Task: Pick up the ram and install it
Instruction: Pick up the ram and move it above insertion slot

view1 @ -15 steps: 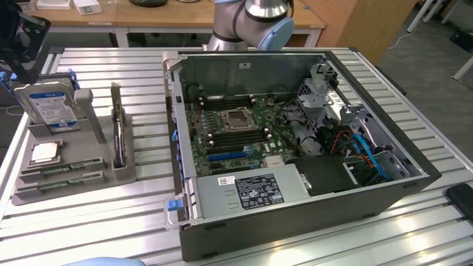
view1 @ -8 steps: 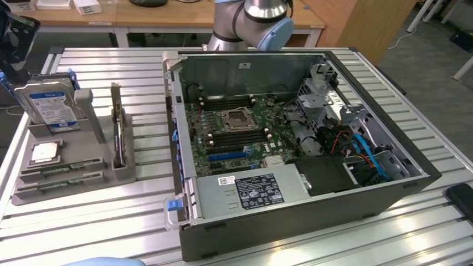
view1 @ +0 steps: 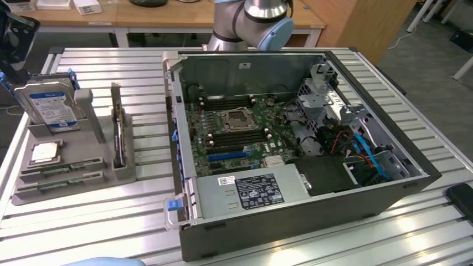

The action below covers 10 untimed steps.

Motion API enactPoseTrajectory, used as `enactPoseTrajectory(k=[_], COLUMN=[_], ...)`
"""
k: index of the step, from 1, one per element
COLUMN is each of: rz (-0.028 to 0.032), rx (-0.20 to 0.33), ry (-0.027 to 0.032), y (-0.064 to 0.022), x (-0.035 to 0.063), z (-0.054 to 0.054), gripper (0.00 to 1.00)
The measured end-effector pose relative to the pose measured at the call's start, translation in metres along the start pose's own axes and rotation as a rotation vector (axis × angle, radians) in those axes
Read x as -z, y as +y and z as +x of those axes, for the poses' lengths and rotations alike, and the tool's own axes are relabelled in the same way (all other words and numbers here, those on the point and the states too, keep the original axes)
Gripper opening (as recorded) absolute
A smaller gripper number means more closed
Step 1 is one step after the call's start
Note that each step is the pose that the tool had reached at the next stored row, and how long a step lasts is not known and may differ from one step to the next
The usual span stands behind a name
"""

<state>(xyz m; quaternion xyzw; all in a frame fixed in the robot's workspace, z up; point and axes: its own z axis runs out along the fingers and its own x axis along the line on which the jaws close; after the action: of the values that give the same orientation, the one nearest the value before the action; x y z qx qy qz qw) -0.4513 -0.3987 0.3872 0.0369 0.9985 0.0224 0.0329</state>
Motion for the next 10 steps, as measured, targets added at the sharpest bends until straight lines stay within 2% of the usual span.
enactPoseTrajectory(k=[6, 7, 9, 10], rz=[-0.0001, 0.0008, 0.0028, 0.0035], rx=[0.000, -0.001, -0.002, -0.002], ry=[0.0008, 0.0113, 0.0362, 0.0458], y=[0.0000, 0.0000, 0.0000, 0.0000], x=[-0.0001, 0.0000, -0.0006, -0.0013], z=[0.0000, 0.0001, 0.0001, 0.0001], gripper=[0.10, 0.10, 0.10, 0.10])
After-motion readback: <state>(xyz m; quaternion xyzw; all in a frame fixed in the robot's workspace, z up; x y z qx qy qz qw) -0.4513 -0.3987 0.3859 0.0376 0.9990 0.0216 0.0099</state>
